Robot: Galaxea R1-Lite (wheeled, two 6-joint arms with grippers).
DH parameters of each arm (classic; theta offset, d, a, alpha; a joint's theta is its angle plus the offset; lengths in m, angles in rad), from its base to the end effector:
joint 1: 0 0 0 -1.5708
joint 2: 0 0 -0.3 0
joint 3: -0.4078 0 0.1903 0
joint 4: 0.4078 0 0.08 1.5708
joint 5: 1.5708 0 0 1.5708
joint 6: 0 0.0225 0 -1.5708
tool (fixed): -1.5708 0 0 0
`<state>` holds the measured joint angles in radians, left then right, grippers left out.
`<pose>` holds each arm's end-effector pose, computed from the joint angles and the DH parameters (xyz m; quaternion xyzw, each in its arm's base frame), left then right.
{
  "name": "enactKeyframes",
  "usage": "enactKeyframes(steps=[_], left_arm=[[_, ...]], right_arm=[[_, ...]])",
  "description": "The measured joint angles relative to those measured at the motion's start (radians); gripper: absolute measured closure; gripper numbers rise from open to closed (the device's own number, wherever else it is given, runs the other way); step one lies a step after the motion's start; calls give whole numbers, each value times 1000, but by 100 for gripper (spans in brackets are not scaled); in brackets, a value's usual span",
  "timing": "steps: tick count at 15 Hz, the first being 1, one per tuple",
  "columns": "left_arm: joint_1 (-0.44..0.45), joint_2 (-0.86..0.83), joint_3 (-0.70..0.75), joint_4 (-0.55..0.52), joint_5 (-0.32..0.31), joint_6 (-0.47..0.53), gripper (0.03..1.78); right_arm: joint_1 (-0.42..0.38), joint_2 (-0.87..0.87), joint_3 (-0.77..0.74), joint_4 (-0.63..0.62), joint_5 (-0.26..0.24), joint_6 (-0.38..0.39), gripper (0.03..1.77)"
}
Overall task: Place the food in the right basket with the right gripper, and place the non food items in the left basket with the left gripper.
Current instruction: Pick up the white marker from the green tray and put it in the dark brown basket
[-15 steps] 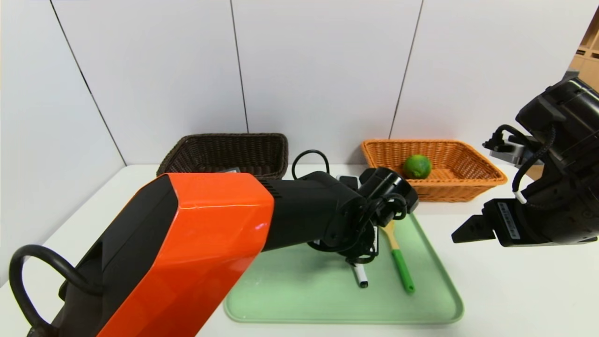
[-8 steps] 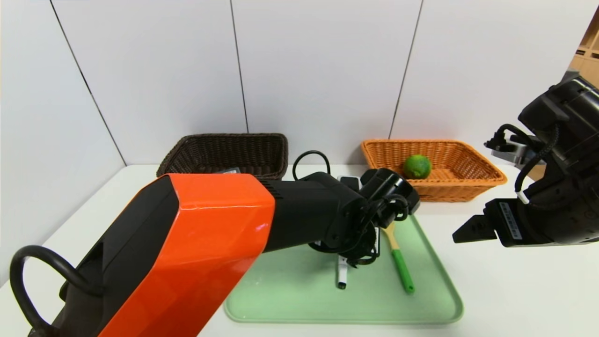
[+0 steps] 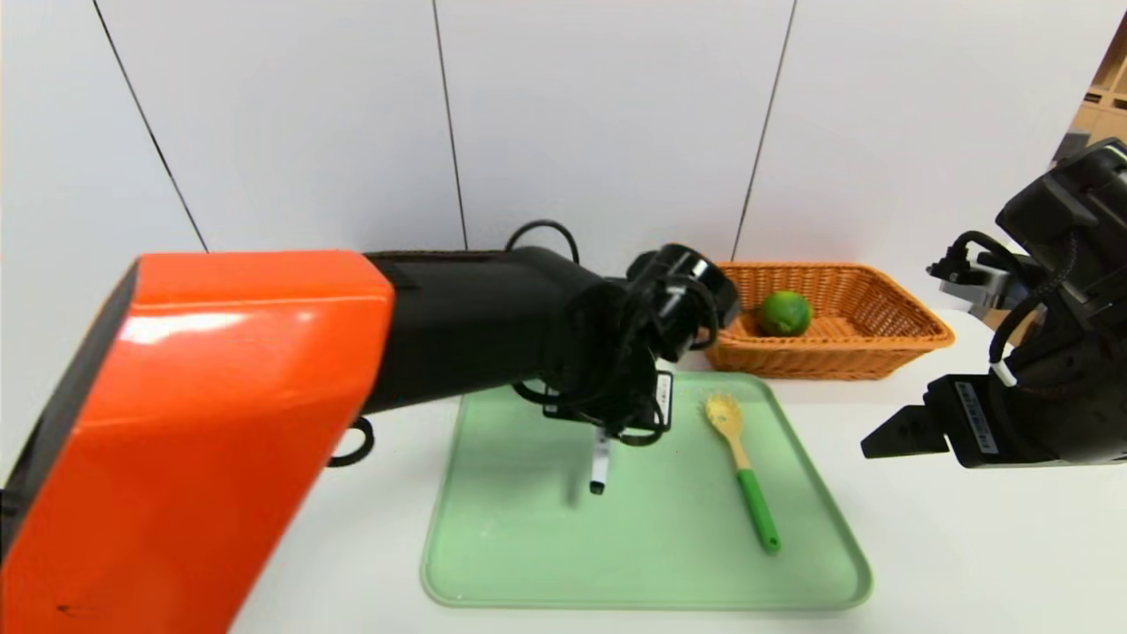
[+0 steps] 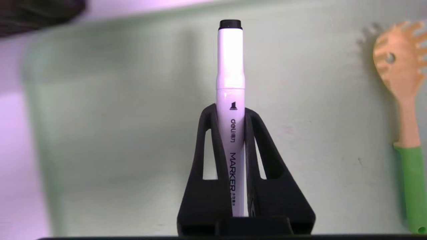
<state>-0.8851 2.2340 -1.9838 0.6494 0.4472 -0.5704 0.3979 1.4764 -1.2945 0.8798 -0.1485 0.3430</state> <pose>0.2830 -0.3305 0.1877 0.0105 0.3831 -0.0915 0.9191 0.1921 0.0772 0.2520 0.0114 0.4986 0.0225 0.8664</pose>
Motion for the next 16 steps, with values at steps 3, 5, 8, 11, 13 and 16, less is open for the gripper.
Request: enactKeyframes(steps=[3, 5, 8, 11, 13, 16], left_arm=[[83, -86, 0, 25, -2, 132, 163], [126, -128, 0, 24, -10, 229, 163], [196, -175, 1, 16, -72, 402, 163], [282, -212, 1, 7, -197, 602, 163], [356, -219, 4, -24, -259, 756, 163], [458, -205, 16, -102, -356, 984, 163]], right_arm=[[3, -4, 1, 1, 0, 0, 10], [6, -5, 1, 0, 0, -1, 10], [8, -6, 1, 0, 0, -1, 10], [7, -10, 11, 1, 0, 0, 10], [7, -14, 17, 0, 0, -1, 10], [6, -17, 18, 0, 0, -1, 10]])
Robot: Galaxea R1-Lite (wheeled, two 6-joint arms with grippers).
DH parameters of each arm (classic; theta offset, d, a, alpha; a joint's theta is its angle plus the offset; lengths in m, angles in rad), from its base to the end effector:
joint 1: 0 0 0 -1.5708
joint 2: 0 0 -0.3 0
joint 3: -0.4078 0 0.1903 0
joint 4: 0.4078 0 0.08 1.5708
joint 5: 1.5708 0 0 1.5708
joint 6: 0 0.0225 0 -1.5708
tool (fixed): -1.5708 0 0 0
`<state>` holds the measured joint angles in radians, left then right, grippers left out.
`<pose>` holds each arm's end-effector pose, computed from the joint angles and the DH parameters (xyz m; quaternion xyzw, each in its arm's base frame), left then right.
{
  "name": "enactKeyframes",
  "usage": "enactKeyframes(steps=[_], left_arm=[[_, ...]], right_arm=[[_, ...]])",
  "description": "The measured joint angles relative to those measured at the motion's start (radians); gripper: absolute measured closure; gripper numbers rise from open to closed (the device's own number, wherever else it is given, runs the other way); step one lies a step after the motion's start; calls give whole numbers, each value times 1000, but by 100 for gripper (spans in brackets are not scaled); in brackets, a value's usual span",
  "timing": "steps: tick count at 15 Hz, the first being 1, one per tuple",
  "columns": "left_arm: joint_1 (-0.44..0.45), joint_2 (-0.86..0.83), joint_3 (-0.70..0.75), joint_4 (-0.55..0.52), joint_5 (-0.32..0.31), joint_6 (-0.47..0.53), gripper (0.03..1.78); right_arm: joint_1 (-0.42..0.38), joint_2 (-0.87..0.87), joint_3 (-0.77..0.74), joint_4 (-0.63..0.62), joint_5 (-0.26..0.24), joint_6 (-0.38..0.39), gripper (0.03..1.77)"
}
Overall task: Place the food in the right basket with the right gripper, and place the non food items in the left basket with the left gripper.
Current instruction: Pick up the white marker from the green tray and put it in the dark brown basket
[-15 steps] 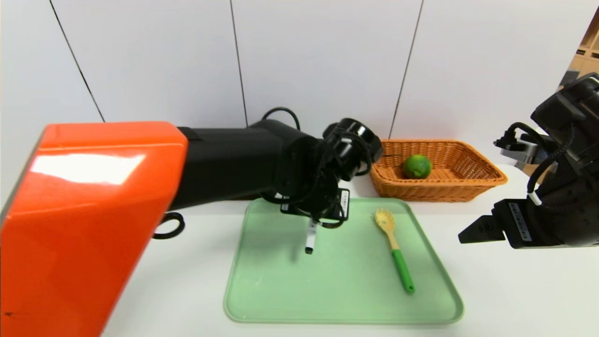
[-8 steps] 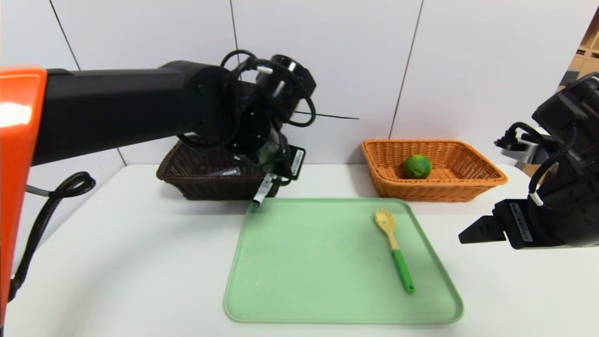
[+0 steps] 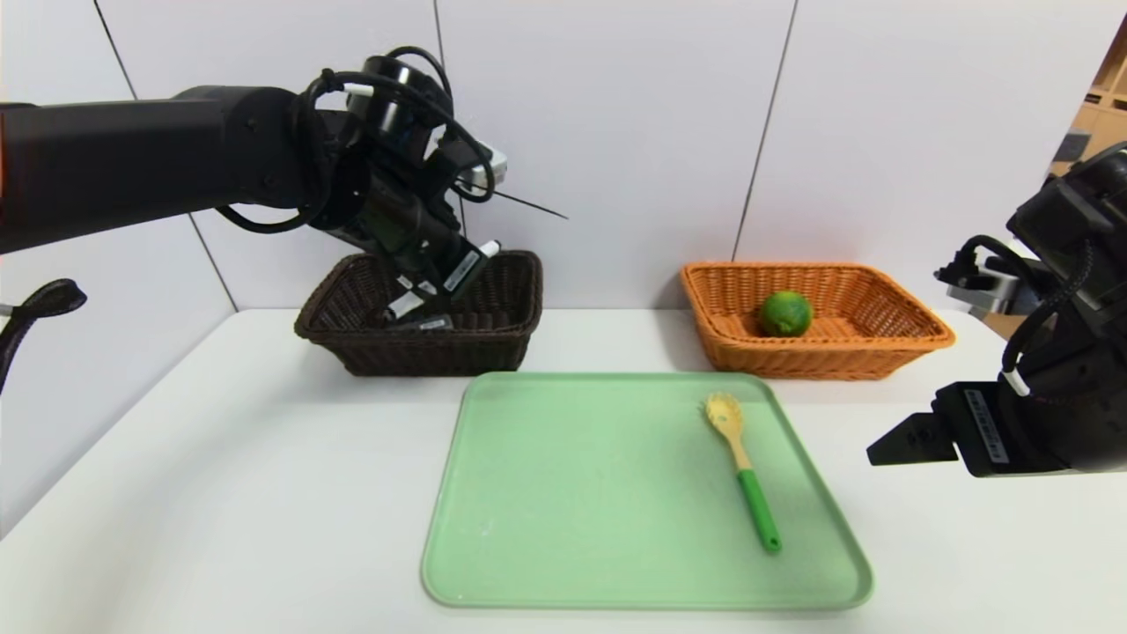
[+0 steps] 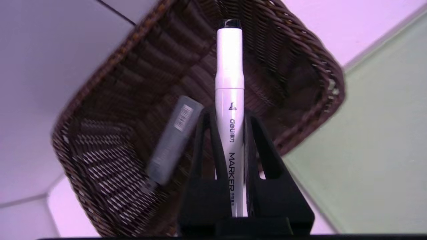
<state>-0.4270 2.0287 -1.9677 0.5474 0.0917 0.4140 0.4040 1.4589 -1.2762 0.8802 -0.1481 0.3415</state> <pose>0.3610 -0.1620 0.2752 0.2685 0.2506 -0.2153 0.9048 0.1868 0.0762 0.2513 0.0092 0.4992 0.0255 0.8661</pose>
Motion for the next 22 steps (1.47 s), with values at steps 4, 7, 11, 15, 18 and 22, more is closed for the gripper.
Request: enactKeyframes(steps=[4, 7, 11, 15, 18, 22], left_arm=[[71, 46, 2, -130, -50, 245, 163], [84, 86, 1, -199, -51, 343, 163], [84, 136, 3, -257, -50, 369, 163], [84, 164, 4, -258, -50, 360, 163], [86, 173, 4, -258, -49, 356, 115], [84, 171, 4, -258, -48, 342, 72]], right_arm=[[-4, -1, 2, 0, -1, 0, 10], [-6, -4, 6, 0, -2, 0, 10], [-16, -16, 33, 0, -1, 1, 10], [-23, -24, 45, -2, -1, 2, 10], [-26, -28, 46, -1, -1, 1, 10], [-29, -32, 50, -1, -1, 1, 10]])
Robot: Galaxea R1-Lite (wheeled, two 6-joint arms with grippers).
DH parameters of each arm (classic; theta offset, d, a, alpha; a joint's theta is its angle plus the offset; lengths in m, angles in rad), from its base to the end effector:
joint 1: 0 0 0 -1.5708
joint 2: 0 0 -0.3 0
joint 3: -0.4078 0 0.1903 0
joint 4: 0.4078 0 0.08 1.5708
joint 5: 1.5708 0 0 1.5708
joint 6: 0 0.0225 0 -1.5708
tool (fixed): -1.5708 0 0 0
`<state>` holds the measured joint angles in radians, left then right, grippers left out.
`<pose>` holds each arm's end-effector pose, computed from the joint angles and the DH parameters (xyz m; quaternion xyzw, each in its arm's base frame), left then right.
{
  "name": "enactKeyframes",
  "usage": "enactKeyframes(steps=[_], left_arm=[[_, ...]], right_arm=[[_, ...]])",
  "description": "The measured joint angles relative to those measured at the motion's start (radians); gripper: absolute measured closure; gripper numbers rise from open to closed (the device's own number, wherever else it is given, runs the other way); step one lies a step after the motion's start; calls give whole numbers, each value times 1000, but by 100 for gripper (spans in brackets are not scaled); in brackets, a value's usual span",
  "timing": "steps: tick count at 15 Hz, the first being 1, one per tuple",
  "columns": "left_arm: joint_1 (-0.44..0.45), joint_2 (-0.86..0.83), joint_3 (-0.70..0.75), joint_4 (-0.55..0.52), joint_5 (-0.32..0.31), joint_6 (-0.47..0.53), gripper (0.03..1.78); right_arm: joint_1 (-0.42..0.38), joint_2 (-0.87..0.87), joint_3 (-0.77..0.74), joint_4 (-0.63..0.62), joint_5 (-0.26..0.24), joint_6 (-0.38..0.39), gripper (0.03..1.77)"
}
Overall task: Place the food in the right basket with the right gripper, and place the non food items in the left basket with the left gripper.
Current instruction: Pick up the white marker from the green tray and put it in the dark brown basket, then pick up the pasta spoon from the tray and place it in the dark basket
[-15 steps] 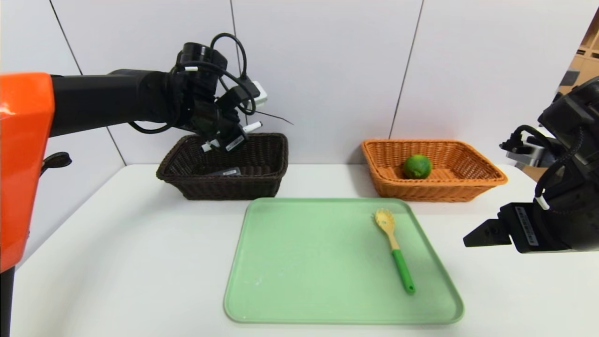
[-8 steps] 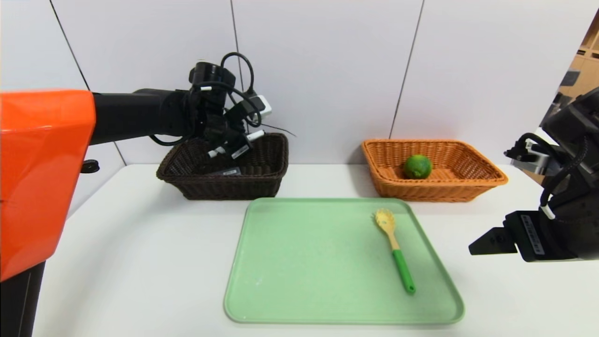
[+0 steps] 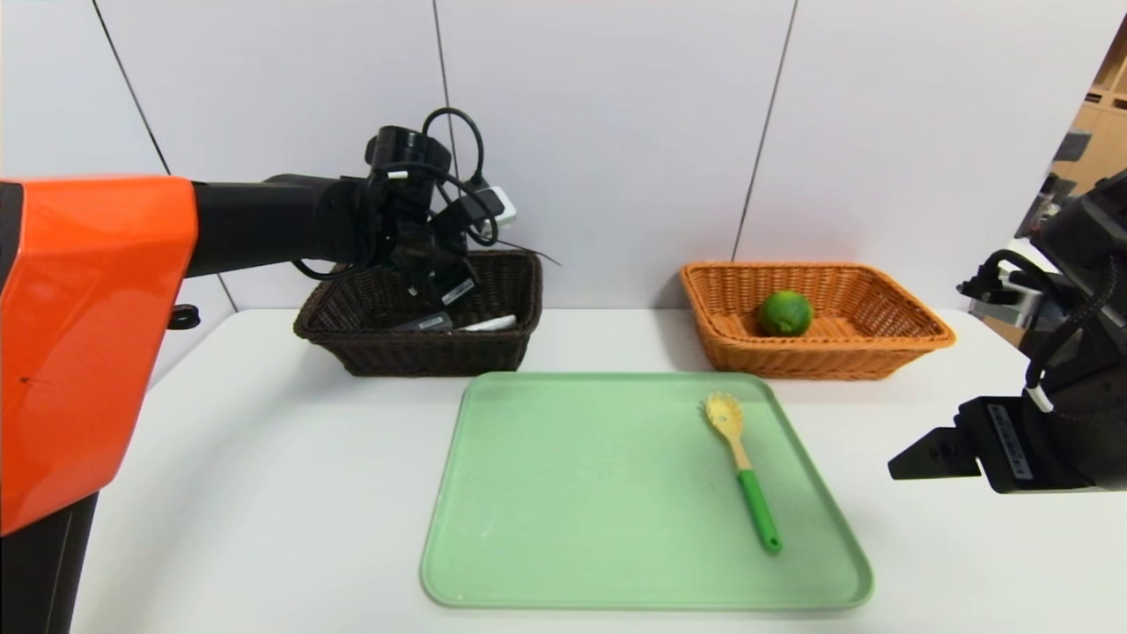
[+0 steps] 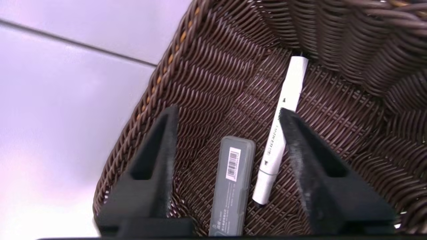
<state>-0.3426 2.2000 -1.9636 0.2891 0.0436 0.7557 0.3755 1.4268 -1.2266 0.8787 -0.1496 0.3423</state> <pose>0.4267 -0.1512 0.2236 0.3986 0.1839 -0.2277 0.8692 0.1793 0.0671 0.2460 0.0138 0.5053 0.0108 0.8628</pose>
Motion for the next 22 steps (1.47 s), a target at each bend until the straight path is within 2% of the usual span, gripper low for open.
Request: enactKeyframes(steps=[2, 4, 9, 12, 14, 16, 19, 22], left_arm=[[1, -16, 0, 12, 0, -51, 58], [-16, -46, 2, 45, 1, -172, 47], [-124, -158, 32, 240, 5, -640, 30], [-191, -238, 115, 305, 53, -863, 24], [-242, -288, 196, 311, 118, -977, 21], [-280, -325, 271, 312, 167, -1059, 19], [-346, -370, 395, 314, 188, -1194, 16], [-379, -386, 470, 314, 189, -1268, 14]], right_arm=[[3, -3, 0, -2, 0, 0, 10], [12, 0, 0, -21, 0, -2, 10], [33, 31, -4, -64, 1, 11, 10], [78, 67, -5, -74, 0, 83, 10], [120, 99, -8, -76, -13, 145, 10], [165, 138, -11, -76, -51, 205, 10], [228, 215, -17, -77, -77, 298, 10], [266, 292, -48, -78, -110, 321, 10]])
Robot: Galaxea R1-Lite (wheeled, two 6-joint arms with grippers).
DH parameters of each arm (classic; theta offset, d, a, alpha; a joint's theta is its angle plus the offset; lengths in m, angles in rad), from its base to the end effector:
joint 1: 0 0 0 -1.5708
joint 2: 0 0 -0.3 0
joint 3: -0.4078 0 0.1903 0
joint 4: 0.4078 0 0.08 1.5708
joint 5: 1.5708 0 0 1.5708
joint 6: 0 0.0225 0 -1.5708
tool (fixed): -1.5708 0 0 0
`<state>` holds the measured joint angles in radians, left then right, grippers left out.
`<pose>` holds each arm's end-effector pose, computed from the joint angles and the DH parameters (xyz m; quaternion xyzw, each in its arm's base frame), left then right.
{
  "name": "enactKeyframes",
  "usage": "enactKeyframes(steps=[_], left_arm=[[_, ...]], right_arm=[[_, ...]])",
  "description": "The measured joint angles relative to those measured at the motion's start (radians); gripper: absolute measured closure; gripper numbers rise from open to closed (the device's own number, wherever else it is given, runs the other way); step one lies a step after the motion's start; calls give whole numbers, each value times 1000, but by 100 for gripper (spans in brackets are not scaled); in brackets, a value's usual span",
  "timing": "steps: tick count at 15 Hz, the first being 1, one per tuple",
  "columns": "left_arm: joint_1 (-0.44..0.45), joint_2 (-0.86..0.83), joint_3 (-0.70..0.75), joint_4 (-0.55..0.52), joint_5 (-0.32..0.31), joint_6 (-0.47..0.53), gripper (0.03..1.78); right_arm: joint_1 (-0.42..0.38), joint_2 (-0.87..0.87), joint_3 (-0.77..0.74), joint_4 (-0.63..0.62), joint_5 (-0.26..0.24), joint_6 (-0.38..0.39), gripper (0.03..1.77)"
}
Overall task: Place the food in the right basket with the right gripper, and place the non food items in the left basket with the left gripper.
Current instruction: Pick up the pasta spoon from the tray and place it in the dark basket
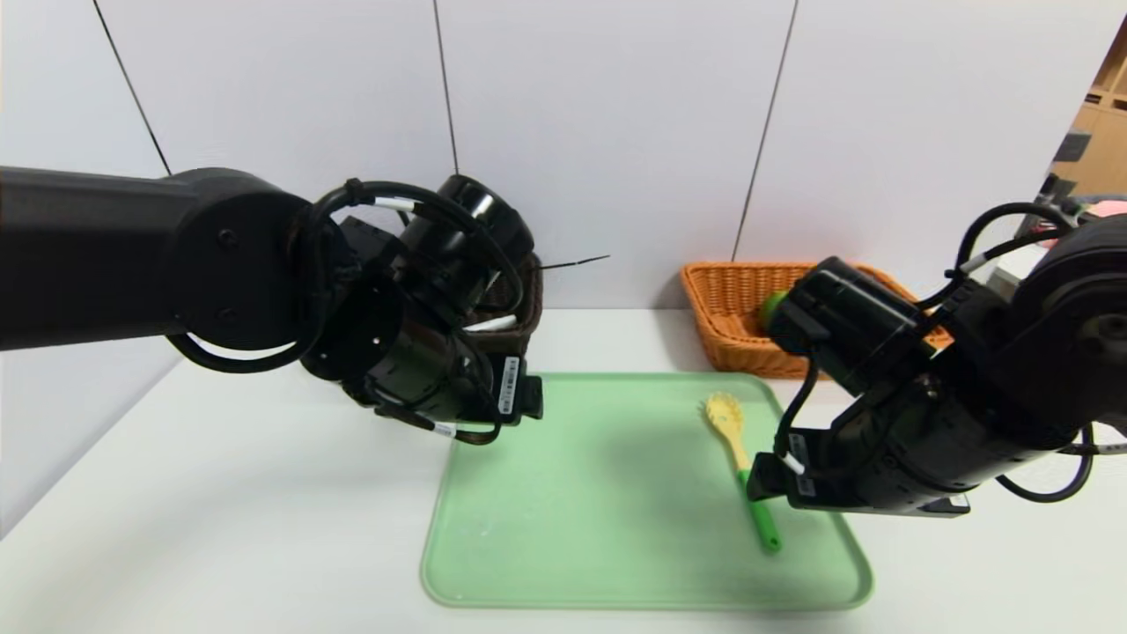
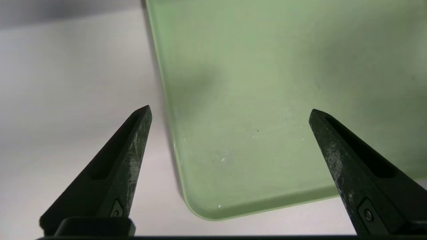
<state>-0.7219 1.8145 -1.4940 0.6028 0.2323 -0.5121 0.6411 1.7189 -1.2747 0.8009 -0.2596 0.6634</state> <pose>0.2462 -0.2098 0.2265 -0.0221 0.4377 -0.1097 0.8921 0.2174 0.1551 0.1934 0.0198 0.5465 -0.0253 0.8368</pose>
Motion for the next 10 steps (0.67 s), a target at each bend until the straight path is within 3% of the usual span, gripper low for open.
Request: enactKeyframes(steps=[10], left_arm=[[-31, -8, 72, -11, 3, -11, 12]], right_arm=[[7, 210, -101, -117, -29, -35, 9]])
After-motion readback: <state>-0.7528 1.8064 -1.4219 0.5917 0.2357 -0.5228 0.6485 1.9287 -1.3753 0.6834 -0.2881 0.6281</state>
